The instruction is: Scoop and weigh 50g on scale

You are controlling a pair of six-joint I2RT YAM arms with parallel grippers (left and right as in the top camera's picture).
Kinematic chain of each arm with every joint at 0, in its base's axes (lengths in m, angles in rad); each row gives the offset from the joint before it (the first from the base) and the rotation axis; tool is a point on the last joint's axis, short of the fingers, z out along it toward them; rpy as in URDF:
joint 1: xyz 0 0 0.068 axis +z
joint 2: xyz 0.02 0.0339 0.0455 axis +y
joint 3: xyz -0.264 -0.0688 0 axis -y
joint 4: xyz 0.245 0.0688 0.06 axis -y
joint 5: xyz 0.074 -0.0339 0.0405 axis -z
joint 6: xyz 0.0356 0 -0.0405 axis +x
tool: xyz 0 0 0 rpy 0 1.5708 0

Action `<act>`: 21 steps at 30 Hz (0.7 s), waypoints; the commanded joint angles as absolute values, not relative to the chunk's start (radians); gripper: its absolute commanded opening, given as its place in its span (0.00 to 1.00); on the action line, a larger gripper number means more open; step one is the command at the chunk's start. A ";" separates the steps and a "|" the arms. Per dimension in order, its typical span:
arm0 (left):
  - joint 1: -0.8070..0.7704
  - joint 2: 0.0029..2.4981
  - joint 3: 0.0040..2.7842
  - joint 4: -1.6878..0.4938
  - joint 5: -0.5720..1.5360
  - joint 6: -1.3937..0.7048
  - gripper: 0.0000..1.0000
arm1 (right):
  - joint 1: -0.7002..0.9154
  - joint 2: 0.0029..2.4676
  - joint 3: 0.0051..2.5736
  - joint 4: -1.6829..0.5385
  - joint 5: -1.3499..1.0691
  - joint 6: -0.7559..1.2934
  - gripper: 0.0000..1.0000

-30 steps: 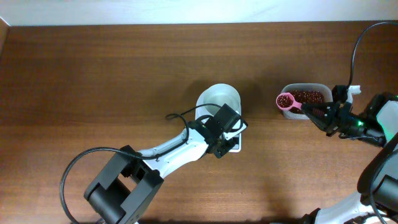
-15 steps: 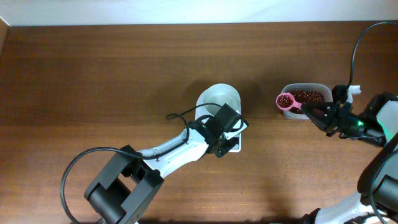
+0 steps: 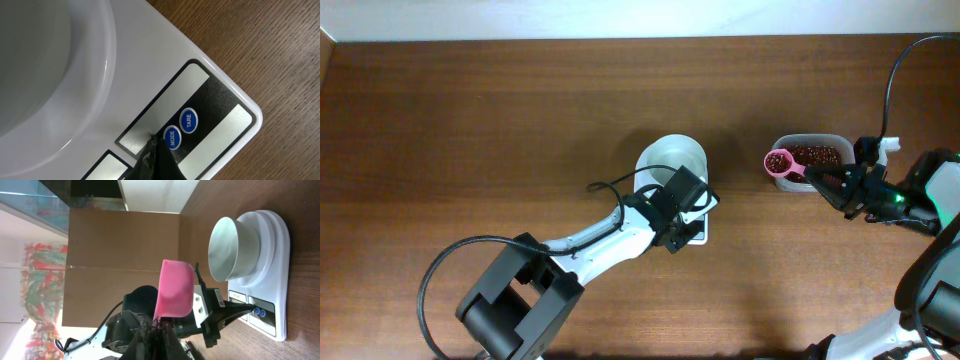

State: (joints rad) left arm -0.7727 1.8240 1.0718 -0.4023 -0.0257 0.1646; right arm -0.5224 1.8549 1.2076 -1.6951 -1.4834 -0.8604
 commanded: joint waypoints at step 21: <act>-0.804 1.708 1.228 -0.614 -0.014 0.177 0.00 | -0.516 1.829 1.208 -1.700 -1.485 -0.875 0.04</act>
State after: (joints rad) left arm -0.7986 1.8126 1.1679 -0.5797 -0.0254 0.1650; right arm -0.5224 1.8549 1.2076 -1.6951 -1.4834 -0.8600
